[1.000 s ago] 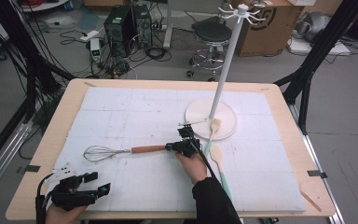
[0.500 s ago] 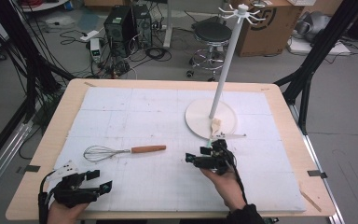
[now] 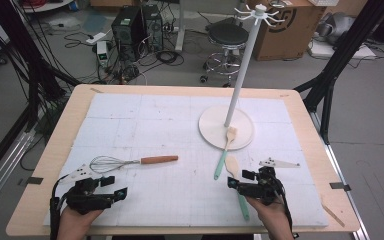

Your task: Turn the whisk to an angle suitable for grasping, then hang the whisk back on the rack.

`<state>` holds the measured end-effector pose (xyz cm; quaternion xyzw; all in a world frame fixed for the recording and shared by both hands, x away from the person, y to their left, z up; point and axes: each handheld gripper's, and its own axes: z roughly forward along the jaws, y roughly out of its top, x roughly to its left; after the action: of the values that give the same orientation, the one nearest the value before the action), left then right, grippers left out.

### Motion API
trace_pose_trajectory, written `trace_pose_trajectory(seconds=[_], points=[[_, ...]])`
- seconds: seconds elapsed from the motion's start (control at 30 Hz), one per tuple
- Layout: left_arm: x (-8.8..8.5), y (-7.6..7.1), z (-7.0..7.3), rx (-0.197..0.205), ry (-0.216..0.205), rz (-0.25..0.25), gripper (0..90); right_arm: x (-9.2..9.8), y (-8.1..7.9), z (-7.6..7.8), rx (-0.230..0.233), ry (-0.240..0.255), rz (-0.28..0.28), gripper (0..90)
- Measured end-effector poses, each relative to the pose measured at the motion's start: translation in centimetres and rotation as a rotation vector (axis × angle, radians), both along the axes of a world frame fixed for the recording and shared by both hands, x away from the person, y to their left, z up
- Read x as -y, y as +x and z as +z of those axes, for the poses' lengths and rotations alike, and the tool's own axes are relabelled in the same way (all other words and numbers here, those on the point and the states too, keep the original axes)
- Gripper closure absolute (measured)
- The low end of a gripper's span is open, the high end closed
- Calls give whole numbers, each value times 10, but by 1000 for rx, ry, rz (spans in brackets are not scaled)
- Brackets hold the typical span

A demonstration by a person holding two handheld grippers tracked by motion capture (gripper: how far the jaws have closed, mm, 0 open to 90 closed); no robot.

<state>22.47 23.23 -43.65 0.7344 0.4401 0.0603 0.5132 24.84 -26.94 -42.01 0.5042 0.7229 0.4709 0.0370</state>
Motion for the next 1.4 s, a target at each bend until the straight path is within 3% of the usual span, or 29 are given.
trace_pose_trajectory(seconds=[0.13, 0.17, 0.23, 0.27, 0.33, 0.37, 0.43, 0.5, 0.6, 0.77, 0.8, 0.83, 0.87, 0.93, 0.97, 1.03, 1.1, 1.23, 1.4], points=[[10, 14, 18, 36, 16, -34, 239, 12, -1, 1, 2, 8, -1, 215], [17, 26, 28, 58, 24, -53, 249, 15, 1, 1, -3, 10, -6, 215], [25, 43, 33, 49, 24, -106, 302, 20, 3, 2, -7, 8, -16, 216], [25, 43, 33, 49, 24, -106, 330, 23, 4, 2, -10, 7, -18, 217], [33, 58, 35, 44, 56, -145, 339, 26, 7, 3, -10, 6, -24, 219], [39, 71, 34, 24, 88, -144, 338, 27, 8, 3, -7, 4, -26, 221], [40, 77, 33, 7, 91, -151, 337, 28, 10, 3, -12, 7, -29, 223], [42, 92, 29, -21, 106, -125, 350, 29, 13, 2, -16, 4, -28, 225], [43, 98, 27, -28, 111, -121, 384, 27, 18, 0, -20, 3, -20, 229], [48, 111, 20, -73, 162, -133, 459, 23, 24, -2, -28, 3, -5, 235], [52, 115, 20, -98, 196, -154, 464, 23, 25, -2, -29, 3, -2, 236], [52, 115, 20, -98, 196, -154, 464, 23, 25, -2, -29, 3, -2, 236], [58, 119, 22, -105, 233, -186, 464, 21, 28, -2, -30, 5, 4, 238], [60, 120, 23, -99, 233, -194, 463, 19, 30, -2, -30, 9, 9, 239], [61, 121, 23, -111, 229, -207, 463, 19, 30, -2, -30, 9, 9, 239], [64, 125, 22, -125, 265, -216, 453, 19, 33, -1, -26, 12, 15, 240], [65, 127, 19, -153, 254, -226, 450, 18, 34, -1, -25, 13, 18, 242], [69, 130, 13, -189, 276, -234, 435, 18, 37, 0, -26, 18, 20, 243], [68, 132, 10, -216, 279, -238, 429, 18, 37, 2, -24, 23, 30, 245]])
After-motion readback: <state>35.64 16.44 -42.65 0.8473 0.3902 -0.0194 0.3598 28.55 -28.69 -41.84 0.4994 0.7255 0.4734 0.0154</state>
